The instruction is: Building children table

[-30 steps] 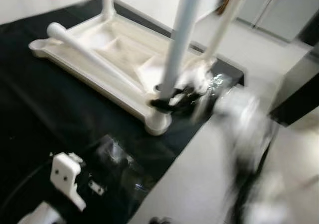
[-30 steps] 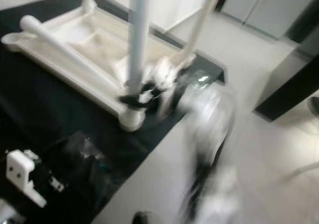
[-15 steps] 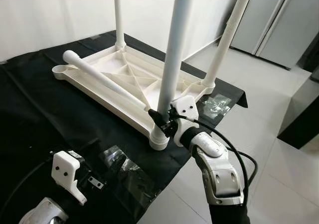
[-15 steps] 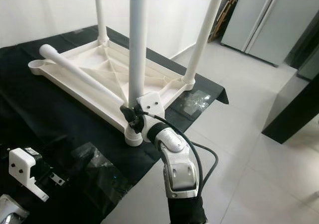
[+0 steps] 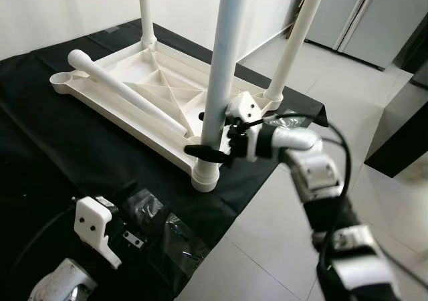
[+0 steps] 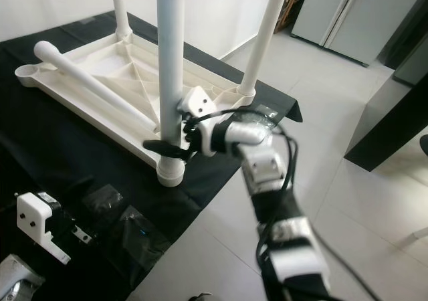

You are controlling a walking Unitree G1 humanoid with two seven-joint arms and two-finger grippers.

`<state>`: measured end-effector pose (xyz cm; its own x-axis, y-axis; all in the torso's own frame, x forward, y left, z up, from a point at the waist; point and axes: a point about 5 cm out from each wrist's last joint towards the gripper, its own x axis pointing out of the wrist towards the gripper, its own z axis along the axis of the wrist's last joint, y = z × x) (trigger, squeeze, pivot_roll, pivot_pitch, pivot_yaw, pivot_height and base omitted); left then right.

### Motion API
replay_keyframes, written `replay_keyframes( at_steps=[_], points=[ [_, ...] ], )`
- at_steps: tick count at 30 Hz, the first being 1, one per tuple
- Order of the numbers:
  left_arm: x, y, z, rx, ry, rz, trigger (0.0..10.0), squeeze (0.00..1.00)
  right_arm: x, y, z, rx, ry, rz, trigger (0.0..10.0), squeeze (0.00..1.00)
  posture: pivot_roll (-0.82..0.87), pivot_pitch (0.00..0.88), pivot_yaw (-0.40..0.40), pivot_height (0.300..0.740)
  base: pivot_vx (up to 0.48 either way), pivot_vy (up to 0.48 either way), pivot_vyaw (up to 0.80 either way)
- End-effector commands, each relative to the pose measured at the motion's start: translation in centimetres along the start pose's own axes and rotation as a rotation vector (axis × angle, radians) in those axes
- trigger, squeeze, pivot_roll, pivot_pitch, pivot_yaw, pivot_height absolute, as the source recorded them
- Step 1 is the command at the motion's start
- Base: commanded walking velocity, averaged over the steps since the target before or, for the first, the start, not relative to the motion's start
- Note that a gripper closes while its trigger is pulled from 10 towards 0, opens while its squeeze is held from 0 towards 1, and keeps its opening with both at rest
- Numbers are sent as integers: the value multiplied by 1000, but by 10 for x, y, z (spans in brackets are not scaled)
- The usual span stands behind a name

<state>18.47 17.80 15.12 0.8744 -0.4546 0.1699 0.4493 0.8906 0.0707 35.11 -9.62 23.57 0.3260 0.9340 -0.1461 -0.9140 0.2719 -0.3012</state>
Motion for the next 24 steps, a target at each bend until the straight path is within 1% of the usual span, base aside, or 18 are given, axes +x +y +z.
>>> replay_keyframes(
  at_steps=[1,4,5,6,7,8,10,11,12,13,14,17,24],
  points=[
    [-1,-4,0,-13,2,-3,10000,0,1,0,-3,-1,4,53,10000,0,-9,168,-150,740,0,0,0],
    [-5,-8,2,-16,10,-6,10000,0,-3,-7,0,54,1,225,10000,0,8,193,-148,740,0,0,0],
    [-6,-9,3,-16,13,-7,10000,0,-4,-7,1,66,0,261,10000,0,8,193,-148,740,0,0,0],
    [-6,-9,3,-16,13,-7,10000,0,-4,-7,1,66,0,261,10000,0,8,193,-148,740,0,0,0],
    [-8,-10,4,-16,18,-9,10000,0,-4,-9,3,71,5,290,10000,0,21,207,-148,740,0,0,0],
    [-10,-11,4,-17,24,-10,10000,0,-4,-12,5,71,8,314,7373,0,28,214,-146,740,0,0,0],
    [-10,-11,4,-17,24,-10,10000,0,-4,-12,5,71,8,314,7373,0,28,214,-146,740,0,0,0],
    [-12,-13,5,-18,28,-10,10000,0,-4,-15,7,70,6,318,2235,0,32,221,-146,740,0,0,0],
    [-12,-13,5,-18,28,-10,10000,0,-4,-15,7,70,6,318,2235,0,32,221,-146,740,0,0,0],
    [-14,-14,6,-19,32,-10,10000,0,-5,-19,8,68,6,336,0,0,39,224,-148,740,0,0,0],
    [-16,-15,6,-19,35,-9,10000,0,-6,-22,8,67,2,347,0,0,40,225,-149,740,0,0,0],
    [-17,-15,7,-20,39,-7,10000,0,-8,-24,8,67,1,363,0,0,40,227,-148,740,0,0,0],
    [-17,-16,7,-20,40,-6,10000,0,-9,-25,8,67,1,371,0,0,40,227,-148,740,0,0,0]
  ],
)
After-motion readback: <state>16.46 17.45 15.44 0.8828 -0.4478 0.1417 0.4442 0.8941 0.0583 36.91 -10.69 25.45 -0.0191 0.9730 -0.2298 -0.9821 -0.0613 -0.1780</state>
